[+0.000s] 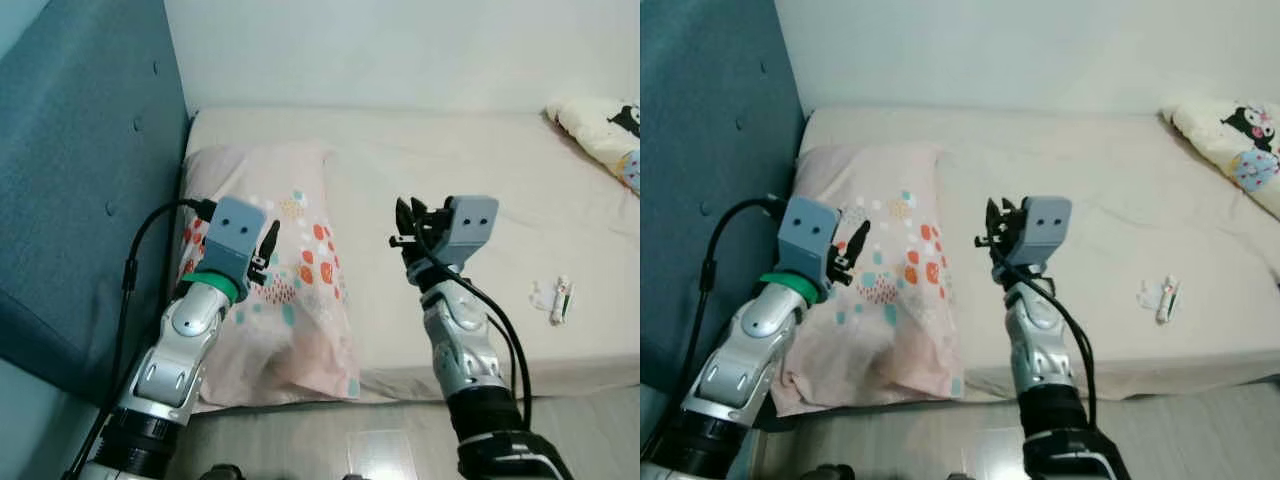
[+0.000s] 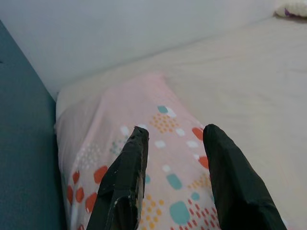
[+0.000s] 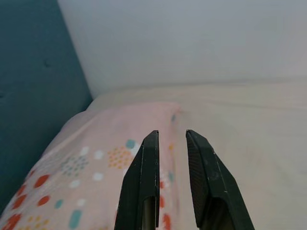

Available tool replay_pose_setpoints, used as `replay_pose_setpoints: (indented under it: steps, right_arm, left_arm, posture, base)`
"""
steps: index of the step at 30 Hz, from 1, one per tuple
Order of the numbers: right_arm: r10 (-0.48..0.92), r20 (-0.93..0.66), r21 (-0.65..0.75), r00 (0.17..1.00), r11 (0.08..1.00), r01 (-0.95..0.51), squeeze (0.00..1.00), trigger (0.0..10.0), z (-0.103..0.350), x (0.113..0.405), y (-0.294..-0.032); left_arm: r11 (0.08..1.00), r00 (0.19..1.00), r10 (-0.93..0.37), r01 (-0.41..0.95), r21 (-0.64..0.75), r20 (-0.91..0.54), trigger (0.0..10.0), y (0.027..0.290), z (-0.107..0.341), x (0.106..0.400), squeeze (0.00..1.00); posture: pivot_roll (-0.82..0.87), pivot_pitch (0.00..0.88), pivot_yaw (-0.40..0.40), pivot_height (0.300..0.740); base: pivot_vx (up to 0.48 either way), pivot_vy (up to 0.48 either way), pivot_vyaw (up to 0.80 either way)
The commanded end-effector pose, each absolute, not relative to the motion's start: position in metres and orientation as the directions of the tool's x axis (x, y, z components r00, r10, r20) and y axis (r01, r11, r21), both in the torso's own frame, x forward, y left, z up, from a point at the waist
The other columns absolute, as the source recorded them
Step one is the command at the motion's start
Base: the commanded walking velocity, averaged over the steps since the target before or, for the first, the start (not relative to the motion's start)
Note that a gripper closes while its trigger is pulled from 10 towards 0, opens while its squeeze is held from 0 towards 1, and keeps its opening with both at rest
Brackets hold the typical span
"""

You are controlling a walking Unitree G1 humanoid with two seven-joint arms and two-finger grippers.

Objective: Clean up the room

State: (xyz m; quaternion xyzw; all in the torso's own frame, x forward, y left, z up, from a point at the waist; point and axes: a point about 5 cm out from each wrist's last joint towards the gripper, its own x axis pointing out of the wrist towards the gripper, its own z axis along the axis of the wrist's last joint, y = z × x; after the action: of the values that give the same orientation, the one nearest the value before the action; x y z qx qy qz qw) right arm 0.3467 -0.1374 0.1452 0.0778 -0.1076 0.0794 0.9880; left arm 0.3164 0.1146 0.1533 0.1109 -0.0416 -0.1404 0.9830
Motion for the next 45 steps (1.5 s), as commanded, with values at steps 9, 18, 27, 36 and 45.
replay_pose_setpoints:
  steps: [9,18,27,36,45]
  right_arm:
    - [0.164,0.201,0.147,0.966,0.970,-0.195,0.00,10.0,0.1350,0.3430,-0.1313]
    - [0.154,0.199,0.150,0.968,0.971,-0.185,0.00,10.0,0.1325,0.3426,-0.1325]
    - [0.153,0.206,0.156,0.966,0.970,-0.187,0.00,10.0,0.1338,0.3428,-0.1318]
    - [0.151,0.210,0.165,0.966,0.968,-0.187,0.00,10.0,0.1334,0.3426,-0.1309]
    - [0.139,0.212,0.165,0.967,0.971,-0.176,0.00,10.0,0.1332,0.3420,-0.1337]
  left_arm:
    - [0.932,0.952,-0.303,0.285,0.223,0.049,10.0,0.1120,0.1431,0.3094,0.00]
    - [0.931,0.950,-0.308,0.291,0.220,0.047,10.0,0.1115,0.1429,0.3102,0.00]
    - [0.933,0.952,-0.302,0.285,0.219,0.047,10.0,0.1129,0.1428,0.3113,0.00]
    - [0.933,0.953,-0.300,0.284,0.221,0.043,10.0,0.1142,0.1426,0.3122,0.00]
    - [0.931,0.950,-0.310,0.295,0.215,0.038,10.0,0.1114,0.1416,0.3138,0.00]
  posture:
    - [0.07,0.020,-0.011,0.740]
    - [0.07,0.020,-0.006,0.740]
    - [0.07,0.023,0.000,0.740]
    - [0.07,0.023,0.007,0.740]
    - [0.06,0.028,0.017,0.740]
  base:
    - [0.000,-0.287,0.00]
    - [0.000,-0.480,0.00]
    - [0.000,-0.480,0.00]
    - [0.000,-0.480,0.00]
    - [0.000,-0.480,0.00]
